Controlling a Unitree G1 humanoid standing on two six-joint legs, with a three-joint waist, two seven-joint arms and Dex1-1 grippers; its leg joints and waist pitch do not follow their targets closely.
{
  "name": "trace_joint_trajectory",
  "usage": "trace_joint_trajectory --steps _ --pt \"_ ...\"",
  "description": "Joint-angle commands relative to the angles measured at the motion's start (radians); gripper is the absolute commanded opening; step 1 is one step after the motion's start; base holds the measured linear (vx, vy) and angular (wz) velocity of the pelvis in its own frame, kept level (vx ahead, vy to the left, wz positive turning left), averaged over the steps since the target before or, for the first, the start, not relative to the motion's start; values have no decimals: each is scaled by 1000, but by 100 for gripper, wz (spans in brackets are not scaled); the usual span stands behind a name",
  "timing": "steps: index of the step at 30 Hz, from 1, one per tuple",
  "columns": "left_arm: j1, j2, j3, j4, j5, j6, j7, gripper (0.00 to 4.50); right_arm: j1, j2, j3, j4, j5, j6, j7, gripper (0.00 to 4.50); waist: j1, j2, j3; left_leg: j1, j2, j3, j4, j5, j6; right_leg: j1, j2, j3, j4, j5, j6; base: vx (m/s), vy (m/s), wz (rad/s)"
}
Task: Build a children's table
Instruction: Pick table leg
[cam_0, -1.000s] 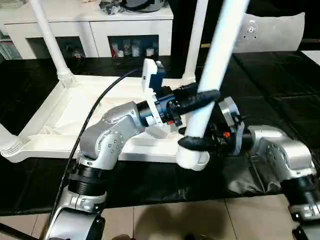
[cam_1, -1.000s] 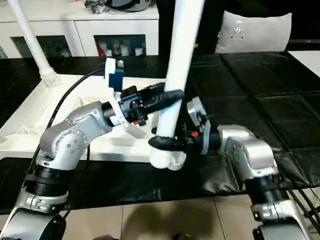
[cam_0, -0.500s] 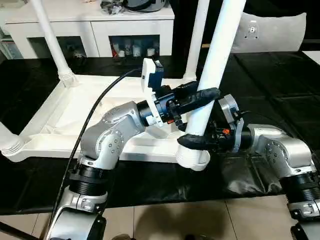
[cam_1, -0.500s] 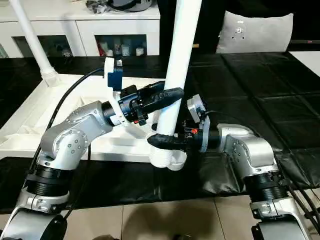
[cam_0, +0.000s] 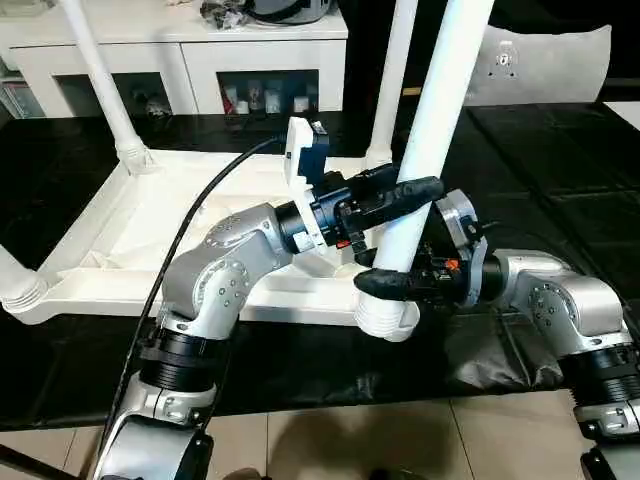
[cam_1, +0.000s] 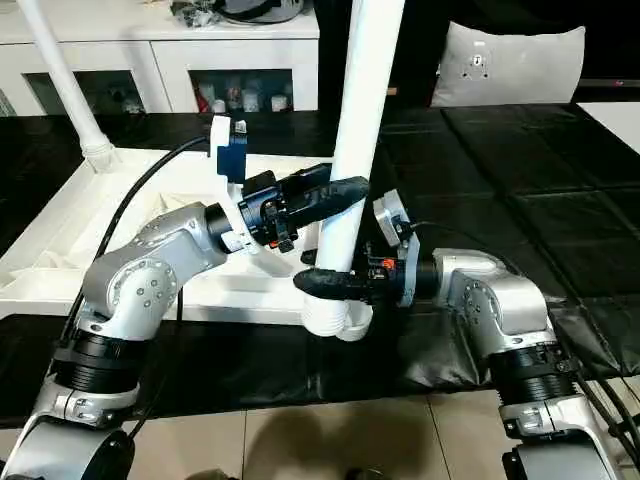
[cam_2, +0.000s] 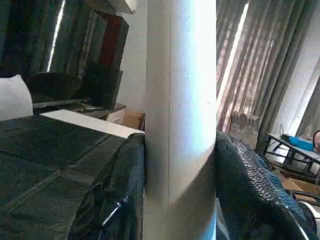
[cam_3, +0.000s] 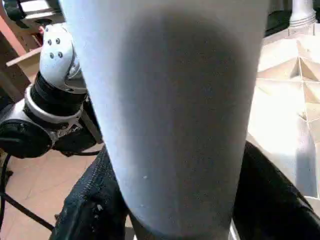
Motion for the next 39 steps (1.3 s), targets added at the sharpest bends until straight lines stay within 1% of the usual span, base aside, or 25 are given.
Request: trace_joint_trajectory --steps 1,4,8,10,11,12,13,14,15,18,19,21,22,23,25,28,29,30,31,32,33,35,36,37,39 --pt "-3 -2 -5 -24 -10 -2 -11 174 4 -6 -4 -15 7 7 0 219 2 -24 -79 -3 31 1 -66 -145 85 68 -42 45 -68 -444 -98 0 0 0" --pt "2 -3 -9 -28 -11 1 -12 174 6 -2 -6 -15 7 8 -2 200 1 -25 -78 -2 30 2 -66 -148 83 67 -42 45 -69 -450 -95 0 0 0" --pt "8 -4 -17 -33 -10 15 -4 174 2 6 -4 7 -17 -8 -31 195 2 -25 -78 -4 30 1 -66 -144 82 68 -42 45 -69 -452 -93 0 0 0" --pt "5 -4 -30 -33 7 27 17 174 3 13 -6 5 -16 -5 -39 195 1 -24 -79 -3 30 1 -66 -145 81 68 -43 45 -69 -451 -94 0 0 0" --pt "7 -2 -40 -39 6 33 8 174 4 20 -4 3 -21 -8 -51 194 2 -21 -78 -1 31 1 -66 -148 81 67 -42 45 -70 -452 -94 0 0 0" --pt "9 -1 -46 -44 3 36 0 209 5 24 -2 3 -25 -11 -59 193 1 -23 -79 -2 31 1 -67 -149 80 67 -42 45 -69 -450 -94 0 0 0" --pt "9 0 -47 -46 3 37 -1 230 6 25 -1 2 -27 -13 -60 193 1 -22 -78 -2 31 1 -67 -150 80 67 -42 45 -69 -450 -94 0 0 0" --pt "12 -3 -65 -67 2 41 -8 244 8 42 10 11 -55 -39 -94 193 2 -22 -80 -3 32 0 -67 -143 78 67 -44 46 -66 -439 -96 0 0 0" --pt "12 -3 -65 -67 2 41 -8 244 8 42 10 11 -55 -39 -94 193 0 -21 -78 -3 33 0 -68 -144 75 66 -43 46 -67 -440 -97 0 0 0" --pt "19 -8 -100 -94 11 32 -24 281 3 77 11 43 -89 -67 -165 193 -2 -20 -78 -1 32 0 -69 -153 69 66 -44 46 -68 -442 -101 0 0 0" --pt "19 -10 -104 -95 15 30 -23 281 0 84 7 50 -93 -71 -177 193 -4 -18 -78 0 32 0 -69 -159 68 65 -43 46 -69 -445 -98 0 0 0" --pt "22 -13 -121 -100 25 24 -27 292 -9 106 -6 75 -107 -97 -222 193 -4 -18 -77 0 30 0 -69 -164 65 66 -43 46 -71 -455 -92 0 0 0" --pt "22 -16 -131 -104 30 21 -24 315 -19 127 -20 102 -125 -134 -270 193 -6 -15 -77 -1 32 -1 -69 -169 62 65 -44 46 -69 -454 -93 0 0 0" --pt "21 -18 -132 -106 29 21 -21 324 -23 137 -28 115 -132 -149 -295 193 -6 -15 -77 -1 32 -1 -70 -170 60 64 -44 46 -71 -455 -91 0 0 0" --pt "21 -20 -131 -106 28 21 -19 329 -25 142 -32 121 -136 -155 -307 193 -8 -15 -78 1 32 -1 -71 -173 58 65 -43 46 -69 -443 -96 0 0 0" --pt "14 -33 -110 -94 25 17 0 329 -30 166 -62 133 -143 -184 -360 193 -8 -21 -78 -2 33 -1 -71 -163 64 67 -44 49 -64 -424 -103 0 0 0" --pt "14 -35 -107 -93 24 16 2 329 -30 167 -63 132 -143 -185 -361 193 -8 -19 -79 0 34 -1 -71 -158 66 66 -44 49 -63 -415 -107 0 0 0" --pt "6 -65 -52 -67 7 4 39 329 -23 171 -78 112 -127 -172 -371 193 -9 -21 -78 -1 33 1 -70 -155 70 67 -43 50 -62 -411 -111 0 0 0" --pt "3 -75 -33 -58 -1 1 52 329 -20 171 -82 102 -119 -164 -369 193 -11 -25 -77 -2 32 3 -69 -152 73 67 -42 51 -65 -412 -111 0 0 0" --pt "-4 -94 14 -36 -24 -9 76 329 -9 172 -98 74 -90 -142 -361 193 -6 -22 -79 1 33 2 -69 -147 73 67 -46 51 -65 -414 -113 0 0 0" --pt "-10 -113 66 -13 -49 -29 102 329 9 178 -121 39 -49 -125 -355 193 -6 -19 -78 0 30 4 -68 -146 78 68 -43 51 -66 -414 -117 0 0 0" --pt "-10 -119 114 7 -82 -42 110 329 38 185 -145 -3 -12 -118 -356 193 -2 -22 -81 1 33 3 -68 -146 82 67 -44 51 -65 -405 -120 0 0 0" --pt "-10 -120 137 19 -99 -39 116 329 54 187 -153 -21 0 -115 -361 191 -3 -16 -79 -1 31 3 -69 -149 86 67 -41 50 -66 -397 -116 0 0 0" --pt "-9 -119 147 24 -108 -37 118 329 61 187 -156 -28 2 -115 -365 190 -4 -20 -78 -4 30 4 -69 -154 86 69 -41 49 -68 -406 -110 0 0 0" --pt "-9 -114 174 43 -129 -30 121 329 85 189 -165 -48 6 -119 -384 189 -8 -19 -79 -4 24 5 -68 -155 84 70 -39 44 -74 -438 -87 0 0 0"
